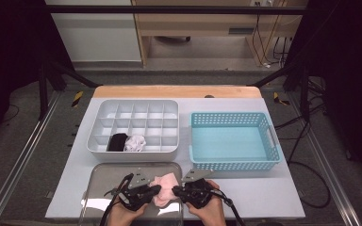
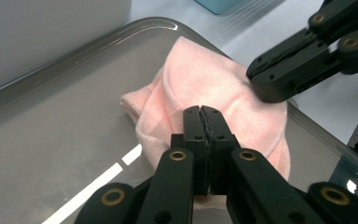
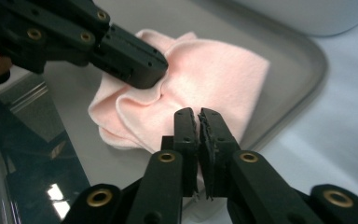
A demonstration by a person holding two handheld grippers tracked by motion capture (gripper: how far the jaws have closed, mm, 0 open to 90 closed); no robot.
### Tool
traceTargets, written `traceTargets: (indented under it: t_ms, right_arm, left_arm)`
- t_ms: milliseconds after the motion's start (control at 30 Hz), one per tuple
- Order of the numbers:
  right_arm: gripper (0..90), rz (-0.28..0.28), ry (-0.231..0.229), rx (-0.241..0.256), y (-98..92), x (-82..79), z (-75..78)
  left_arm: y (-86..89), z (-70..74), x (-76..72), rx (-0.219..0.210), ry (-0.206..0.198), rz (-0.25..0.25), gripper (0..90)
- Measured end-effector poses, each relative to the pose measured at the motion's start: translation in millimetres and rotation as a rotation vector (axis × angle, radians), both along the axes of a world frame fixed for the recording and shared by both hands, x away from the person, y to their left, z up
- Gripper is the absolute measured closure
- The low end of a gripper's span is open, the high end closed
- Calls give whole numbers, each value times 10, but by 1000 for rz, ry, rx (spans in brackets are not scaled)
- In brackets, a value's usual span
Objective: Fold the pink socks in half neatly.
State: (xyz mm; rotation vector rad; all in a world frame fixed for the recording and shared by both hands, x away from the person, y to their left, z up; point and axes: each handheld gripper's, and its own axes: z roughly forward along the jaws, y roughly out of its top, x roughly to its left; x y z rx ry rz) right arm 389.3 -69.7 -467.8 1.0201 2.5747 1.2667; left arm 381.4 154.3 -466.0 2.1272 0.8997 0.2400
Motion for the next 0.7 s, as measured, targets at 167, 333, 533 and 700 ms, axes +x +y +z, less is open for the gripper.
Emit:
traceTargets:
  t_ms: [167,333,533,700]
  right_arm:
    - [796,-52,-32,35,-144,1,106]
    - [720,-88,-17,57,-243,0,80]
    - [668,-70,27,54,-189,6,-23]
    - [664,-59,43,51,-141,20,-81]
  left_arm:
    - [-2,136,-18,-45,-43,14,875]
    - [-121,160,-24,-33,-55,-4,886]
    - [-180,17,-5,20,-13,-4,887]
    - [-131,-35,-11,24,13,-1,887]
